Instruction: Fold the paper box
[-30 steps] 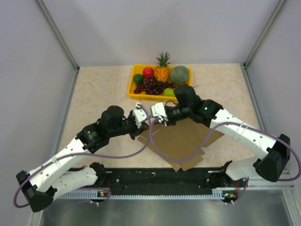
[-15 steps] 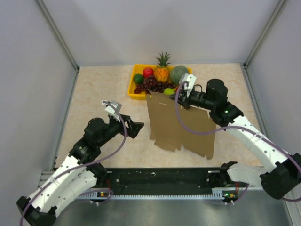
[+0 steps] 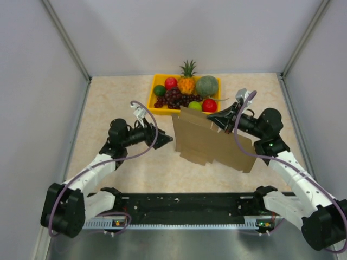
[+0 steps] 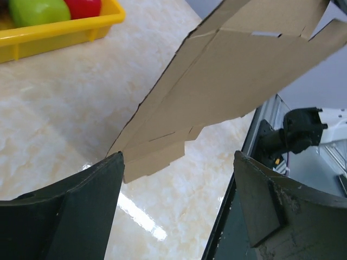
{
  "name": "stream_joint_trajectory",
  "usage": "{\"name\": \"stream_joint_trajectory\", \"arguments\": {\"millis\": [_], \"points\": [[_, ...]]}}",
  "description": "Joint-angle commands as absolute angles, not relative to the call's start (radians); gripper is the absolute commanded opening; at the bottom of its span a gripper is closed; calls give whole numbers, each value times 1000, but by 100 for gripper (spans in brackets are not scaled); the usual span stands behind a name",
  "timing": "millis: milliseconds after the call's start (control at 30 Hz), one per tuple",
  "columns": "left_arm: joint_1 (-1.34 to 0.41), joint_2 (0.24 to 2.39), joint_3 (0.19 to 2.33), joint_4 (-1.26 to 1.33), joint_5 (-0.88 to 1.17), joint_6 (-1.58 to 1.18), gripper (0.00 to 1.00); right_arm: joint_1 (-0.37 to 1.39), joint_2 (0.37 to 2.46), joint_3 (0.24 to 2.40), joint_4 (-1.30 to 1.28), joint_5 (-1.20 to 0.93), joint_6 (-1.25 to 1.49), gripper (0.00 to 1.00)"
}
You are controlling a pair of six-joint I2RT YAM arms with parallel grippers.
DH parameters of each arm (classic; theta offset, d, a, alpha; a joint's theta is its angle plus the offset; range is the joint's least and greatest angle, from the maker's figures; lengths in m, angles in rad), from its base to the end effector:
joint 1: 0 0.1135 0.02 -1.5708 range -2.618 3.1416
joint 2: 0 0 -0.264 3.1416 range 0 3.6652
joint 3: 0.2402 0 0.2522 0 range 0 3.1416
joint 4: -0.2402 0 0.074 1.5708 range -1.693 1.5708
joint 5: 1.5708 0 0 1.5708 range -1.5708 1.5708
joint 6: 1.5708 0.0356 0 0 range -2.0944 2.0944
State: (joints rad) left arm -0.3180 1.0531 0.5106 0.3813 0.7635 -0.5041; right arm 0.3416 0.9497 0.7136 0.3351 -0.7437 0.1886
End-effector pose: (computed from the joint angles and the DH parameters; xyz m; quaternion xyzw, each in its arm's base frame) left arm 0.2094 -0.0948 0.2518 0.1746 0.7263 -0.5004 0.4378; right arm 0.1976 0.0958 0.3391 -0.3163 0.6030 0.4163 0.6025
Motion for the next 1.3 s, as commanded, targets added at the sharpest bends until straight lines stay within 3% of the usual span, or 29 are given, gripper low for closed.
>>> {"name": "stream_joint_trajectory", "arguments": {"millis": [0,133,300,467,600,633,700,733,800,833,867,967,1100,1267], "points": [[-319,1094,535,629,893,-454,85,324,916,735,462,-807,325,0],[-319,1112,555,672,899,-385,79,324,910,749,475,-830,371,0],[-321,1161,544,827,995,-393,79,322,917,756,511,-859,402,0],[-331,1258,535,1012,1077,-536,66,321,917,742,574,-876,466,0],[-350,1273,557,974,1085,-523,40,322,920,718,646,-865,535,0],[-357,1269,578,895,1066,-506,25,322,919,712,663,-862,561,0],[-362,1240,612,806,1066,-453,13,321,919,715,640,-856,572,0],[-364,1224,642,763,1052,-430,0,322,914,744,492,-829,531,0],[-364,1171,692,503,1019,-294,0,322,904,788,297,-775,480,0],[-364,1148,754,400,996,-243,0,322,894,846,196,-697,412,27],[-364,1138,781,217,1003,-156,0,322,893,870,44,-672,381,43],[-364,1115,837,42,1023,-42,0,321,900,940,-120,-682,278,74],[-364,1115,856,-139,1077,21,0,322,936,1012,-205,-745,180,86],[-364,1132,856,-178,1112,6,0,321,951,1026,-222,-804,94,86]]}}
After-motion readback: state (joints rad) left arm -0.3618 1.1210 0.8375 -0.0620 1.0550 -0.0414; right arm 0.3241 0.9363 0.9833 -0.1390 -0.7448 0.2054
